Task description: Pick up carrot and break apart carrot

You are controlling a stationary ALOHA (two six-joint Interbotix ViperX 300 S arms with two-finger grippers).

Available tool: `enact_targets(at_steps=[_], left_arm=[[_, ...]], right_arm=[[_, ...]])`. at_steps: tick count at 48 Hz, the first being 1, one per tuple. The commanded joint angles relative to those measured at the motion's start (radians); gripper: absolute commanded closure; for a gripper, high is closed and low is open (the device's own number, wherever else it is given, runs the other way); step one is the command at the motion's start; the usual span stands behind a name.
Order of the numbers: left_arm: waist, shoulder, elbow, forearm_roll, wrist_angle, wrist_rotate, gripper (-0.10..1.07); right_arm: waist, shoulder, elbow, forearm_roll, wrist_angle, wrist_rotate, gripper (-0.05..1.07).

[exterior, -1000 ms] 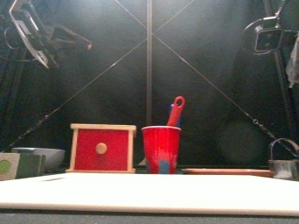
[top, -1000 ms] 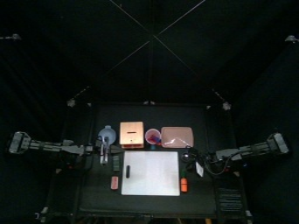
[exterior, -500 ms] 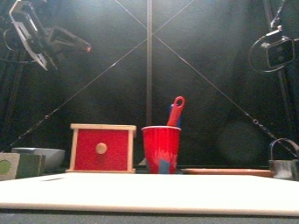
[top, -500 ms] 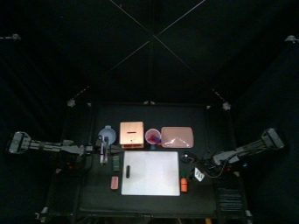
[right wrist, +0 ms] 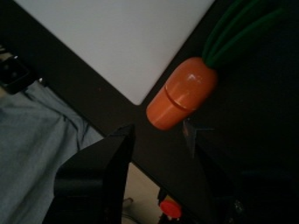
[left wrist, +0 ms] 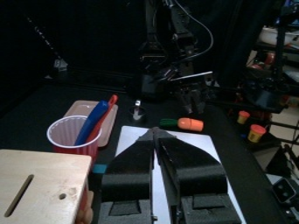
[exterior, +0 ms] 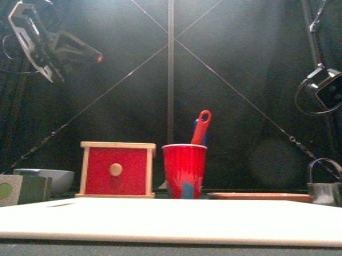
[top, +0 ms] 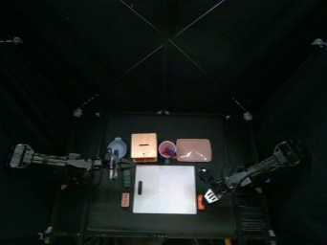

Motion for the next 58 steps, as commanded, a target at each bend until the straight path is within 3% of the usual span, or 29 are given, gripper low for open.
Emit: enact_targets(at_steps=[1, 11, 22, 32, 48, 58], left_arm=[[0.009, 0.003, -0.009, 0.002, -0.009, 0.0, 0.53], [0.038, 0.003, 0.005, 0.002, -0.008, 0.002, 0.53], [0.04, 0.003, 0.014, 0.0, -0.003, 0.0, 0.53], [0.04, 0.003, 0.014, 0.002, -0.002, 0.002, 0.53], [0.044, 0.003, 0.023, -0.005, -0.002, 0.0, 0.53], [0.048, 0.003, 0.029, -0.018, 0.0, 0.002, 0.53]], right_arm=[[0.009, 0.029, -0.054, -0.061, 0.028, 0.06, 0.18], [0.029, 0.02, -0.118, -0.218, 0.193, 0.235, 0.15], [0.044, -0.017, -0.144, -0.293, 0.336, 0.356, 0.04], [0.037, 0.034, -0.132, -0.314, 0.337, 0.417, 0.03], [0.003, 0.141, -0.135, -0.339, 0.236, 0.425, 0.03], [-0.002, 0.15, -0.138, -0.336, 0.225, 0.428, 0.03]])
